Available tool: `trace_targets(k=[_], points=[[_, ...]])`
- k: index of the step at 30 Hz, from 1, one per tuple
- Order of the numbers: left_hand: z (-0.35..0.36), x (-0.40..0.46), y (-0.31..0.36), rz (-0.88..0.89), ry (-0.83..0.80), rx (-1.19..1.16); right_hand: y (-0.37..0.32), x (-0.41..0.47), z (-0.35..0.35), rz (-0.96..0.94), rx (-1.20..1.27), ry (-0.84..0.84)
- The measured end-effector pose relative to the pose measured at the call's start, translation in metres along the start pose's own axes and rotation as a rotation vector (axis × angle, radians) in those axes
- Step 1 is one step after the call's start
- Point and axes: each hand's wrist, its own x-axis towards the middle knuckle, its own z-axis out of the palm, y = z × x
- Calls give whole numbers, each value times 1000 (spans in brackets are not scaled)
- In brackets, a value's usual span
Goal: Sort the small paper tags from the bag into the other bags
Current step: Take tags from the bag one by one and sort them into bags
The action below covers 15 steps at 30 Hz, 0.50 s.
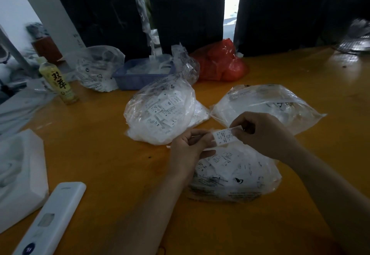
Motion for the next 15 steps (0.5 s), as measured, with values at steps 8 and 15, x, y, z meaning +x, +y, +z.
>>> trace_targets(k=[8,15], points=[[2,-3,1,-2,-37,23,-6,-3,13,15,141,-48],[2,0,2,-47,4,-99,-12,-5,25,83,244,99]])
